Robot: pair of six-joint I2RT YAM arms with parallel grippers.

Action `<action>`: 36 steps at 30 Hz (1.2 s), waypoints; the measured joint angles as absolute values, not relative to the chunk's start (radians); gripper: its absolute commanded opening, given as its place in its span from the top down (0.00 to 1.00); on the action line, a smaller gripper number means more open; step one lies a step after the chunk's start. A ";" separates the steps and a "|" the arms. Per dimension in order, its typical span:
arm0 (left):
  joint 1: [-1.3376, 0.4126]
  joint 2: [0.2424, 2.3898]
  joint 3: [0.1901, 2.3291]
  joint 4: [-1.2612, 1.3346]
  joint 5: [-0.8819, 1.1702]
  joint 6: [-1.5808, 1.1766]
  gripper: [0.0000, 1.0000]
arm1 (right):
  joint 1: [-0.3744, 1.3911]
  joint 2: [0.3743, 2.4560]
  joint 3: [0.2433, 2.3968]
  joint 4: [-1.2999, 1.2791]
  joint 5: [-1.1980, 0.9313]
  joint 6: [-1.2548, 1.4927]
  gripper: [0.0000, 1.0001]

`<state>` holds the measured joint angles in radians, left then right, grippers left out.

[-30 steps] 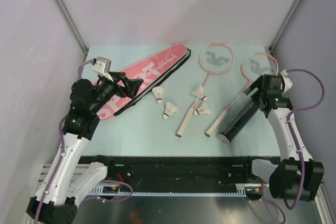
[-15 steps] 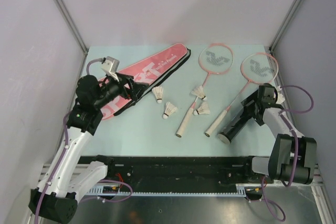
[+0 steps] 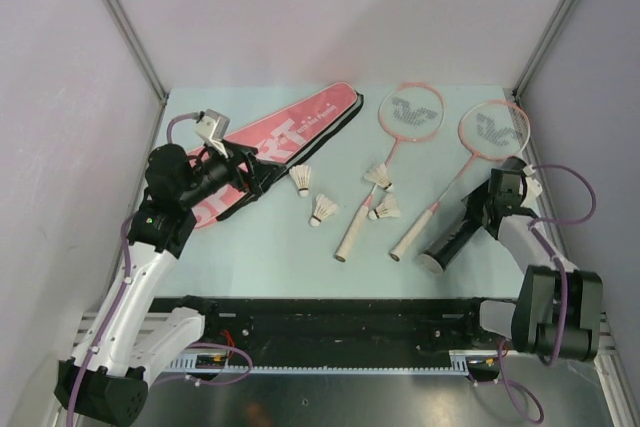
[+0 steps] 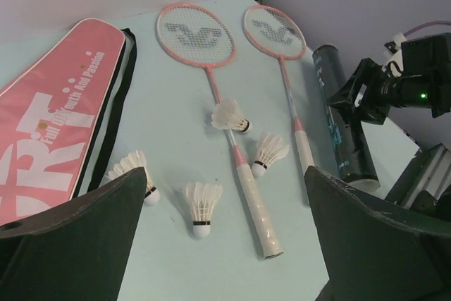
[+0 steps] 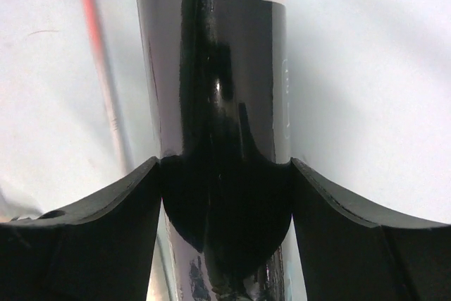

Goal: Pack up the badminton gear

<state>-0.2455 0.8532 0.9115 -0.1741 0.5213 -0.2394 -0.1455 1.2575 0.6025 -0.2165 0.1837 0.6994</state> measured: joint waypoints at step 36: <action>-0.361 0.897 0.570 0.266 0.421 -1.023 0.00 | 0.837 1.299 0.900 0.106 -0.266 0.046 0.49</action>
<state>-0.3607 0.8967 0.5705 0.2657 0.4210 -1.0225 0.8368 1.2991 0.8997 0.1062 -0.2657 0.0463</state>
